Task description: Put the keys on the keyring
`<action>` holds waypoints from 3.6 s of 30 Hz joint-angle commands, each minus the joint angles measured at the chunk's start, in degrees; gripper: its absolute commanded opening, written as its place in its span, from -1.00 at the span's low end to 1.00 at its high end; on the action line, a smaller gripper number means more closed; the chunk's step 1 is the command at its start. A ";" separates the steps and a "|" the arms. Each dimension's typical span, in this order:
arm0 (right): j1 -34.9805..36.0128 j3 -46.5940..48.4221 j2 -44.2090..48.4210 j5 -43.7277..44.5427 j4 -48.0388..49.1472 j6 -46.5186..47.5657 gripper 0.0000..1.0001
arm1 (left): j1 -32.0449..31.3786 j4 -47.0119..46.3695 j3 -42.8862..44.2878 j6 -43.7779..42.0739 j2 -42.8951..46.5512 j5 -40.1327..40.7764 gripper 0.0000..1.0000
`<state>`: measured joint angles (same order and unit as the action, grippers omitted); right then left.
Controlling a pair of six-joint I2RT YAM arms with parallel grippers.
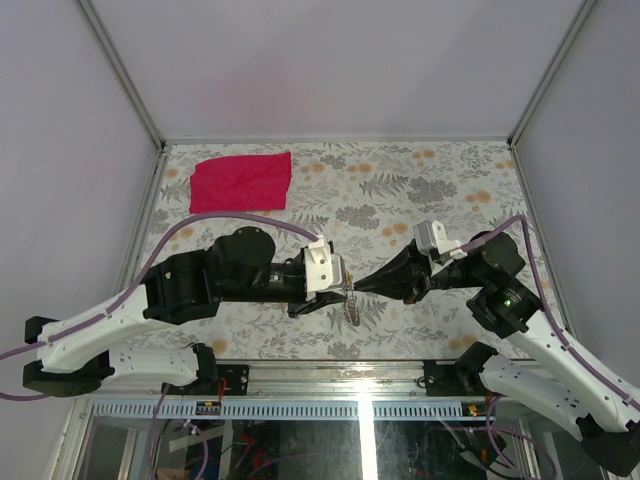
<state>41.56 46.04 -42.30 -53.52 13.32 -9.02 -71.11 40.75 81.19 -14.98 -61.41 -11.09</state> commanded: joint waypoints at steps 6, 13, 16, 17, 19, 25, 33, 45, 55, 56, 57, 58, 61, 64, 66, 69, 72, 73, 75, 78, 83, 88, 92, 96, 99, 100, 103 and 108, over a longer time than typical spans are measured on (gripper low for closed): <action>-0.16 3.59 0.48 -1.32 5.41 -1.98 -1.00 | -0.34 -1.79 0.97 -0.30 -1.28 1.73 -0.53; -0.22 3.71 0.45 -1.33 5.44 -2.11 -1.00 | -0.34 -1.35 1.39 -0.53 -1.48 2.03 -0.79; -0.16 3.73 0.46 -1.33 5.56 -2.12 -1.00 | -0.30 -0.93 1.50 -0.62 -1.58 2.37 -0.85; -0.16 3.71 0.59 -1.25 5.65 -2.19 -1.00 | -0.34 -0.82 1.56 -0.66 -1.60 2.45 -0.88; -0.18 3.74 0.69 -1.16 5.74 -2.30 -1.00 | -0.24 -0.61 1.62 -0.67 -1.41 2.76 -0.94; -0.21 3.52 1.44 -0.46 6.05 -2.54 -1.00 | -0.31 -0.62 1.47 -0.57 -0.84 3.61 -1.00; -0.17 1.09 2.53 1.81 14.40 -7.82 -1.00 | -0.33 -2.10 0.63 0.09 0.07 3.39 -0.98; -0.23 -7.35 2.30 10.19 34.23 -18.80 -1.00 | -0.31 -10.57 -2.77 3.14 2.14 4.03 -0.87; -0.16 -10.76 1.18 13.13 42.65 -23.46 -1.00 | -0.27 -17.51 -6.31 5.66 4.63 5.36 -0.58; -0.18 -10.64 1.17 12.91 42.19 -23.05 -1.00 | -0.31 -18.35 -6.80 6.05 5.15 5.61 -0.56; -0.17 -10.55 1.17 12.65 41.88 -22.84 -1.00 | -0.31 -19.25 -7.56 6.53 5.69 6.11 -0.54; -0.16 -10.46 1.22 12.36 41.71 -22.72 -1.00 | -0.32 -20.41 -8.38 7.02 6.59 6.69 -0.51; -0.20 -10.11 1.26 11.59 41.26 -22.33 -1.00 | -0.34 -24.36 -11.07 8.46 9.08 7.99 -0.49; -0.16 -9.89 1.25 11.01 40.46 -21.89 -1.00 | -0.34 -28.30 -13.70 9.98 11.24 8.83 -0.43; -0.16 -9.79 1.26 10.69 40.26 -21.81 -1.00 | -0.34 -29.96 -14.71 10.66 12.03 9.08 -0.40; -0.16 -9.67 1.24 10.33 40.02 -21.64 -1.00 | -0.34 -31.89 -15.84 11.77 12.71 9.14 -0.35; -0.18 -9.53 1.15 10.01 39.95 -21.73 -1.00 | -0.33 -34.40 -17.00 12.81 12.89 8.63 -0.31; -0.19 -9.44 1.03 9.88 39.94 -21.74 -1.00 | -0.34 -34.90 -17.33 12.97 12.75 8.32 -0.31; -0.21 -9.35 1.07 9.75 40.03 -21.83 -1.00 | -0.30 -36.01 -17.63 13.32 12.43 7.78 -0.30; -0.21 -9.30 1.26 9.77 40.05 -21.83 -1.00 | -0.28 -36.48 -17.56 13.53 11.41 6.68 -0.32; -0.18 -9.05 1.38 9.41 39.79 -21.99 -1.00 | -0.32 -36.28 -17.51 13.41 10.17 5.78 -0.54; -0.16 -8.87 1.56 9.10 39.68 -22.08 -1.00 | -0.33 -36.06 -17.55 13.43 9.65 5.63 -0.69; -0.16 -8.74 1.46 9.01 39.77 -22.09 -1.00 | -0.29 -36.09 -17.71 13.54 9.35 5.10 -0.74; -0.21 -8.56 1.43 8.87 39.93 -22.05 -1.00 | -0.34 -36.33 -17.97 13.89 9.21 4.50 -0.79; -0.16 -8.52 1.34 8.97 40.18 -22.11 -1.00 | -0.30 -36.60 -18.39 14.20 9.24 4.25 -0.76; -0.16 -8.51 1.30 9.02 40.27 -22.10 -1.00 | -0.29 -36.70 -18.50 14.24 9.30 4.24 -0.75; -0.16 -8.60 1.50 9.34 40.38 -22.10 -1.00 | -0.34 -36.84 -18.91 14.44 9.50 4.11 -0.74; -0.17 -8.55 1.43 9.41 40.47 -22.10 -1.00 | -0.34 -36.86 -19.33 14.71 9.98 4.07 -0.75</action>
<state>41.56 34.54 -41.47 -44.62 49.98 -31.29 -71.22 8.21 62.52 -1.06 -52.14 -6.31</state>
